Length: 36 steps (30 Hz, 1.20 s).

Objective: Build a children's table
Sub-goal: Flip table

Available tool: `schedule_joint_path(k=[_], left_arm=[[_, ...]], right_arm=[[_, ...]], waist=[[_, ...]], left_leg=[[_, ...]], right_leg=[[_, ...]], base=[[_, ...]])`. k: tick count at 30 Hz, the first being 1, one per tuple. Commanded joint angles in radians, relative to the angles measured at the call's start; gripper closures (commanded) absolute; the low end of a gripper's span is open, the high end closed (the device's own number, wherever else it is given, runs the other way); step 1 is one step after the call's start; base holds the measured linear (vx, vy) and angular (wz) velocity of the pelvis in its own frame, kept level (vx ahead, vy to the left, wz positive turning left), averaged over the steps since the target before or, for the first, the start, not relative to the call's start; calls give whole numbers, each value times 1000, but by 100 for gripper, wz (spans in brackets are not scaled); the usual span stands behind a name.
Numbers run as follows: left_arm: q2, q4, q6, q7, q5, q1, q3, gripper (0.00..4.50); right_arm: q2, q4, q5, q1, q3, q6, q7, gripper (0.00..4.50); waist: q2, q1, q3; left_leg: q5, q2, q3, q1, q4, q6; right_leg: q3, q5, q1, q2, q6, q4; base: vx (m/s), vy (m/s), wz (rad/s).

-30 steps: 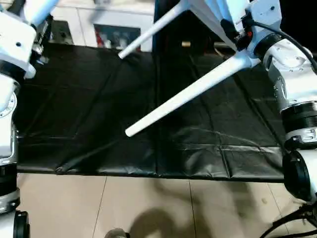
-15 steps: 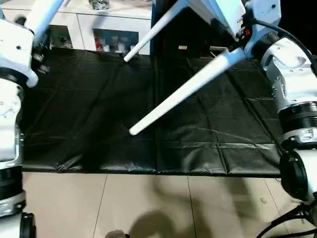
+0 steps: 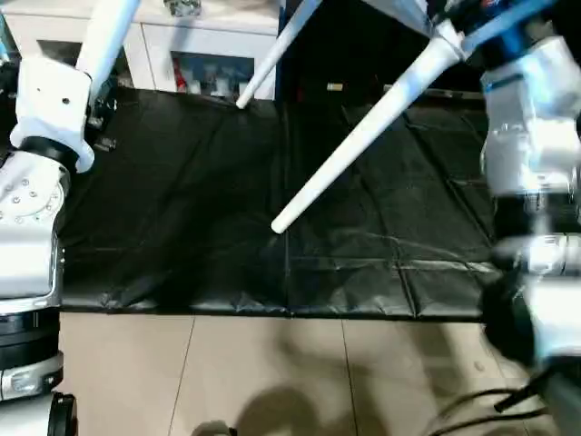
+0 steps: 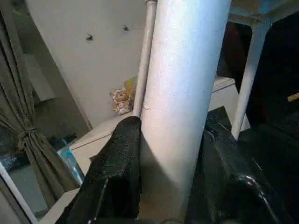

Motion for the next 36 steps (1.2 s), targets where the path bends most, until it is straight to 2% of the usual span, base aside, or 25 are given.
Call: schedule_joint_path(k=[1,2,3,4,5,6,7,8,9,11,13,15,16,17,18,20,22,23,25,27,28,29,30,31,36], left_arm=[[-9,16,10,-25,-13,-10,-32,290],[-8,16,11,-25,-14,-12,-34,291],[-8,17,12,-25,-15,-14,-37,291],[-8,18,13,-25,-15,-15,-37,291],[-7,20,13,-27,-15,-16,-38,291],[-7,20,13,-28,-15,-17,-38,291],[-5,23,14,-31,-14,-18,-40,291],[-5,23,14,-31,-14,-18,-40,291],[-3,26,14,-32,-14,-20,-42,291],[1,32,12,-34,-14,-20,-42,291],[2,33,12,-34,-15,-20,-42,291],[4,35,11,-36,-14,-19,-42,291],[4,35,11,-36,-14,-19,-42,291],[5,32,11,-37,-14,-15,-40,291],[5,31,11,-37,-14,-14,-39,291],[7,27,11,-37,-16,-7,-36,291],[9,24,11,-37,-17,-4,-35,291],[13,17,13,-39,-21,4,-29,291],[15,14,13,-40,-22,7,-27,291],[18,12,12,-42,-25,10,-25,291],[20,12,11,-46,-28,13,-24,291],[21,12,10,-48,-30,14,-24,291],[21,14,8,-50,-32,15,-24,291],[20,19,6,-52,-34,15,-26,291],[2,31,2,-68,-49,22,-41,293]], right_arm=[[7,-34,15,70,39,67,11,37],[19,-59,21,125,56,98,-5,37],[39,-74,12,198,64,125,-44,37],[45,-82,8,225,67,136,-57,37],[54,-100,11,278,70,177,-78,37],[55,-109,13,291,70,192,-83,37],[63,-127,15,348,65,228,-107,37],[63,-127,15,348,65,228,-107,37],[63,-141,11,398,63,250,-128,37],[57,-162,21,439,67,288,-132,37],[54,-164,17,447,68,294,-136,37],[39,-138,-35,462,74,329,-193,37],[39,-138,-35,462,74,329,-193,37],[39,-89,-50,443,54,344,-237,37],[39,-78,-54,437,51,343,-243,37],[35,-28,-67,405,45,340,-255,37],[34,-6,-72,389,42,335,-258,37],[43,53,-52,347,22,327,-253,37],[46,87,-50,323,14,319,-259,37],[56,148,-37,282,-3,285,-243,37],[70,211,-12,238,-23,240,-198,37],[77,239,1,218,-32,219,-171,37],[82,267,7,199,-35,195,-137,37],[84,289,7,182,-33,176,-106,37],[94,382,28,111,-52,135,4,37]], waist=[[35,-6,-58],[38,-8,-58],[35,-8,-60],[34,-6,-63],[37,-3,-65],[34,-3,-68],[37,0,-69],[37,1,-68],[40,0,-66],[43,0,-65],[39,-2,-65],[38,-2,-65],[39,-2,-65],[33,-4,-65],[37,-3,-65],[37,-5,-66],[32,-6,-65],[33,-10,-66],[35,-8,-66],[36,-8,-66],[35,-7,-66],[36,-11,-69],[42,-9,-67],[42,-12,-66],[41,-8,-70]], left_leg=[[-575,15,-18,53,-88,-81],[-571,14,-21,52,-88,-83],[-558,15,-24,45,-92,-85],[-543,16,-24,44,-93,-85],[-504,17,-22,40,-95,-85],[-479,17,-22,36,-94,-83],[-446,17,-20,32,-94,-82],[-438,17,-18,32,-93,-79],[-438,16,-18,30,-93,-78],[-443,16,-19,31,-93,-76],[-432,16,-19,27,-94,-74],[-411,16,-18,26,-92,-72],[-400,15,-18,24,-92,-72],[-388,16,-16,24,-92,-70],[-385,15,-16,24,-92,-71],[-387,16,-16,26,-91,-73],[-388,16,-15,24,-91,-71],[-389,16,-16,24,-91,-71],[-382,18,-14,26,-90,-69],[-378,17,-13,25,-90,-68],[-378,18,-12,27,-89,-67],[-380,17,-14,22,-89,-65],[-380,18,-12,26,-89,-63],[-391,20,-13,25,-88,-63],[-338,20,-9,22,-87,-51]], right_leg=[[29,-443,-6,-38,-111,-108],[29,-442,-3,-38,-111,-106],[28,-439,5,-41,-112,-104],[28,-425,8,-42,-112,-103],[31,-377,11,-43,-124,-100],[32,-350,16,-42,-129,-94],[32,-313,18,-42,-137,-90],[32,-309,18,-42,-138,-90],[32,-323,18,-44,-140,-89],[31,-360,18,-45,-126,-94],[29,-368,22,-47,-121,-95],[30,-374,22,-47,-121,-94],[30,-372,23,-47,-121,-94],[30,-377,21,-47,-119,-95],[30,-382,21,-48,-121,-94],[30,-389,20,-49,-122,-95],[29,-391,20,-48,-120,-96],[28,-387,21,-49,-124,-92],[29,-373,17,-49,-130,-92],[30,-363,19,-48,-133,-91],[30,-357,17,-49,-134,-91],[28,-348,22,-52,-149,-87],[29,-342,17,-49,-149,-89],[29,-330,17,-49,-159,-87],[29,-245,25,-47,-188,-78]], base=[[0,0,0],[0,0,0],[0,0,0],[0,0,0],[0,0,0],[0,0,0],[0,0,0],[0,0,0],[0,0,0],[0,0,0],[0,0,0],[0,0,0],[0,0,0],[0,0,0],[0,0,0],[0,0,0],[0,0,0],[0,0,0],[0,0,0],[0,0,0],[0,0,0],[0,0,0],[0,0,0],[0,0,0],[0,0,0]])
